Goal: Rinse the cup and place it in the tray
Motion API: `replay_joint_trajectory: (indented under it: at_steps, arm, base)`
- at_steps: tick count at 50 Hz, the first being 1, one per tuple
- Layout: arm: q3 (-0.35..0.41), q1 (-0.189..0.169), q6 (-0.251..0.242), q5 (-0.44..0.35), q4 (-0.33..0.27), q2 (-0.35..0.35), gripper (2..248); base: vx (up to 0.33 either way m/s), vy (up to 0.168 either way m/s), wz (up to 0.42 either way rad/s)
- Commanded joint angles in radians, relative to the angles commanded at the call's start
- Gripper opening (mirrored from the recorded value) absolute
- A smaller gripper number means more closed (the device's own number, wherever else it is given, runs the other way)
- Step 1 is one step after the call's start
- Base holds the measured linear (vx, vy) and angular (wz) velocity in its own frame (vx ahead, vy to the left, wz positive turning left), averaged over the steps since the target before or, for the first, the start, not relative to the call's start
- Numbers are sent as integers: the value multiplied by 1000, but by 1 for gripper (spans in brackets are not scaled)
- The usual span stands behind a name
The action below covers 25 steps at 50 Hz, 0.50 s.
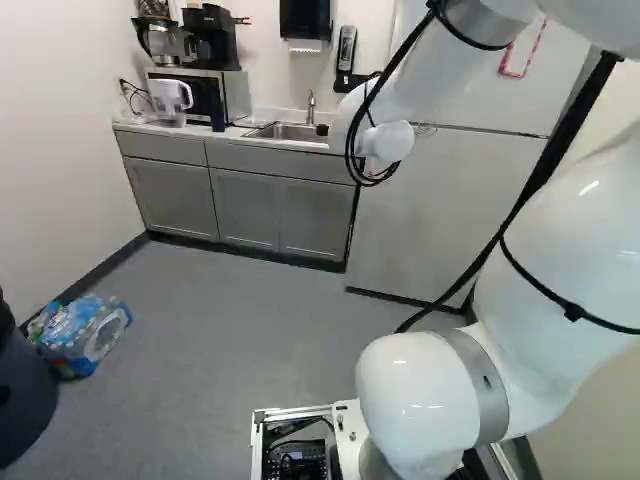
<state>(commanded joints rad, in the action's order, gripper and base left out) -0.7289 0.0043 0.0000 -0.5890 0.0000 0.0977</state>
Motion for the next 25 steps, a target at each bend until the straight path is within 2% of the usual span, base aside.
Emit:
replay_joint_trajectory:
  at_steps: [25]
  arm:
    - [-58,0,0,44,0,-5,247]
  base:
    - [0,0,0]
